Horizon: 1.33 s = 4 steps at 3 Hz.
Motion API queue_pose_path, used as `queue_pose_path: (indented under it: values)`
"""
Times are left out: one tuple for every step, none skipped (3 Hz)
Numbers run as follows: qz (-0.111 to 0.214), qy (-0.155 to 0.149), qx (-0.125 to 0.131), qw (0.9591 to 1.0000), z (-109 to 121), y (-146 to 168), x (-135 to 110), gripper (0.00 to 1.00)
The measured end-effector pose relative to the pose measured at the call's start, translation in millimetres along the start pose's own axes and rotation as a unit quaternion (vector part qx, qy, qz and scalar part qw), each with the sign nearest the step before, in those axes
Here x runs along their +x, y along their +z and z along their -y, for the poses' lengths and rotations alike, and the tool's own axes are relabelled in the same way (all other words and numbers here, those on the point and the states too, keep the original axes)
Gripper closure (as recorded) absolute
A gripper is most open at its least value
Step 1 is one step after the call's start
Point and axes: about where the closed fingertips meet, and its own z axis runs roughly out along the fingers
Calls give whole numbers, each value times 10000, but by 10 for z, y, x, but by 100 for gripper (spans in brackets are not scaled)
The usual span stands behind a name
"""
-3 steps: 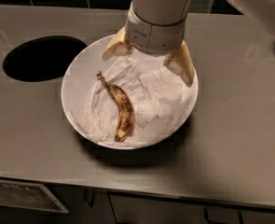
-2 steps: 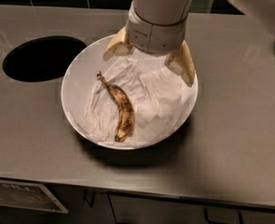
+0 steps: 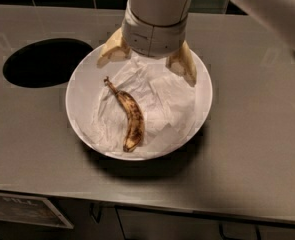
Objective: Pick banana from white bowl
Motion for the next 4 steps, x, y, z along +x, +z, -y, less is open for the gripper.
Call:
queue_pose_path:
  values:
    - [133,-650,293,9974,111,34,-47,0]
    - [455,-1083,805,9898,177,97,-95,0]
    - [454,-1083,805,9898,177,98,-95,0]
    - [492,-1119,742,9897,229,153,-75,0]
